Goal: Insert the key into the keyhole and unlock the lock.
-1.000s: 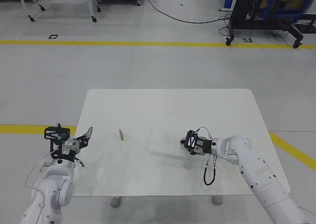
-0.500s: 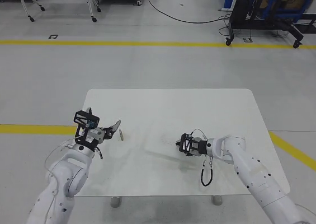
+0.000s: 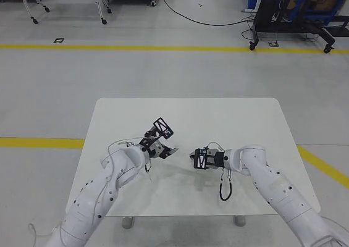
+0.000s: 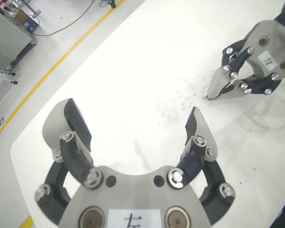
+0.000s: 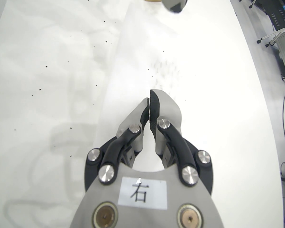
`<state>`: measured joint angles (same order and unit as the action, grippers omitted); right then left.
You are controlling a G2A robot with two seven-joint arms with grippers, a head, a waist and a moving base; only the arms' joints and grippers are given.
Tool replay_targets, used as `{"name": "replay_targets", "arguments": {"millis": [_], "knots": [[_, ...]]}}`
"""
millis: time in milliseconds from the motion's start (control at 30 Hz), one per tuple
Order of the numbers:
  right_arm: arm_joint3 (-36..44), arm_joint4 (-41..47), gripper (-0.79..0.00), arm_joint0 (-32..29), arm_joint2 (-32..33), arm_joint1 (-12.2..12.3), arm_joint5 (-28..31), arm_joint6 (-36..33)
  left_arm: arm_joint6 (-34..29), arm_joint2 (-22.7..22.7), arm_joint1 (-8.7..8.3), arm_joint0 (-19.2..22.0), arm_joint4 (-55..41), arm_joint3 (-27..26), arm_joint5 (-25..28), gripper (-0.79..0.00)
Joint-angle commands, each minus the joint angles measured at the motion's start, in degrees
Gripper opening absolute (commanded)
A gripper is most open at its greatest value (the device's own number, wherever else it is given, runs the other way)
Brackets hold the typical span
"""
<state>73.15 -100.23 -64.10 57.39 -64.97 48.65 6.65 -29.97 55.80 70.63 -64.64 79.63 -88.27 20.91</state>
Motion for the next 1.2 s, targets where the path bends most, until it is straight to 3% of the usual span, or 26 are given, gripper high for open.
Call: {"name": "replay_targets", "arguments": {"millis": [0, 400, 767, 900, 1000, 1167], "knots": [[-1.9, 0.3, -0.785, 0.5, -0.1, 0.0, -0.3, 1.5, -1.6, -2.7, 0.70, 2.2, 1.4, 3.3, -0.8, 0.000], [-6.0, -3.6, -0.785, 1.9, -1.9, 0.4, -0.3, 7.8, -0.6, -9.5, 3.32, 6.0, 4.1, 14.5, -4.8, 0.000], [-8.7, 1.3, -0.785, 2.0, 1.2, 1.2, -1.5, 16.0, -0.5, -10.1, 4.30, 6.8, 5.7, 16.6, -7.0, 0.000], [-8.8, 4.7, -0.785, 1.0, 3.3, 1.8, -0.1, 21.1, 2.2, -7.5, 4.10, 6.6, 2.7, 14.7, -6.6, 0.000], [-7.7, 5.1, -0.785, 0.5, 3.7, 2.2, 2.9, 24.2, 6.5, -3.1, 3.12, 5.1, 0.7, 10.2, -5.4, 0.000], [-6.0, 3.5, -0.785, 0.3, 3.8, 2.9, 4.5, 25.3, 12.1, 8.2, 0.46, -2.3, 0.4, -1.1, -6.2, 0.000]]}}
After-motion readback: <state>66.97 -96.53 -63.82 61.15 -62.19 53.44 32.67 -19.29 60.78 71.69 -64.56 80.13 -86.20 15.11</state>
